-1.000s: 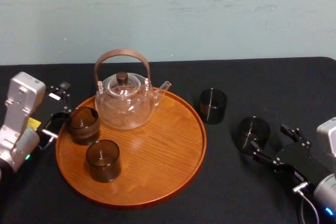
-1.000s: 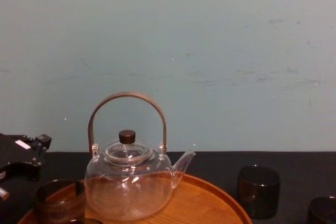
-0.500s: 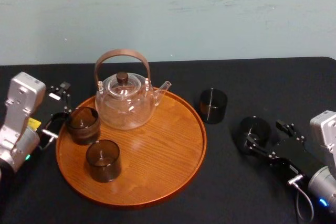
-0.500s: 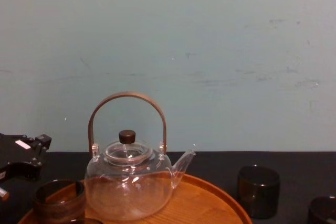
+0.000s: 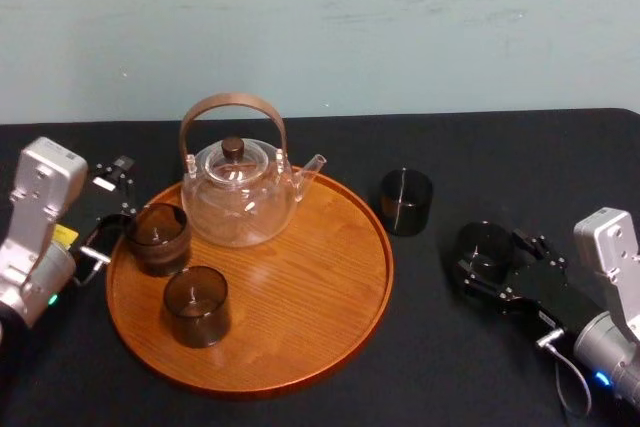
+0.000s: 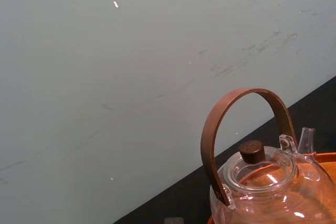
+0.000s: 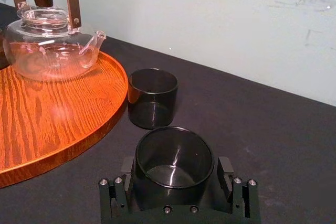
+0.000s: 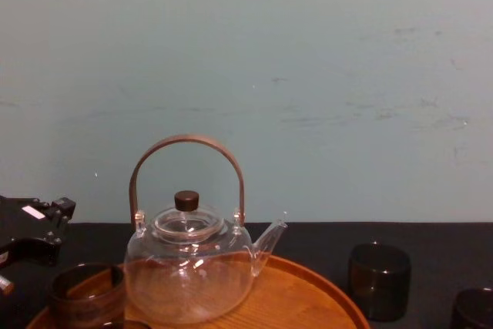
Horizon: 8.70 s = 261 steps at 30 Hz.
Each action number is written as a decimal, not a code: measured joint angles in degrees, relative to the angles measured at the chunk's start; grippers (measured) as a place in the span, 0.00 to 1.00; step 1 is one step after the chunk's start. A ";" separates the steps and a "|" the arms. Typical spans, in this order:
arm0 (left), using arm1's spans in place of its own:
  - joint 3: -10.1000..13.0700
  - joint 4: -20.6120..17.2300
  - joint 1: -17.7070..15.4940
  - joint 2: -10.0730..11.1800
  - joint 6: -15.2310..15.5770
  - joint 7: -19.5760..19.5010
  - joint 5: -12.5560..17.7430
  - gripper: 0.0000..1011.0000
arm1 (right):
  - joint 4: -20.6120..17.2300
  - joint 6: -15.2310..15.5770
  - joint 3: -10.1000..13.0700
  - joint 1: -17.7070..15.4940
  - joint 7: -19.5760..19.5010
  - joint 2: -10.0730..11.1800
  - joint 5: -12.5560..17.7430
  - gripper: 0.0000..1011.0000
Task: Pick up the glass from the table and place it on the tray.
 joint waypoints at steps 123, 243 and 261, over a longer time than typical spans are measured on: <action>0.00 0.00 0.00 0.00 0.00 0.00 0.00 0.00 | 4.05 -3.78 -14.33 8.69 10.74 -11.77 -11.08 0.90; 0.00 0.00 0.00 0.00 0.00 0.00 0.00 0.00 | -5.38 -7.36 -3.70 0.01 7.77 -5.05 -3.17 0.99; 0.00 0.00 0.00 0.00 0.00 0.00 0.00 0.00 | -2.53 -2.89 0.52 1.01 4.20 -7.47 -3.94 0.99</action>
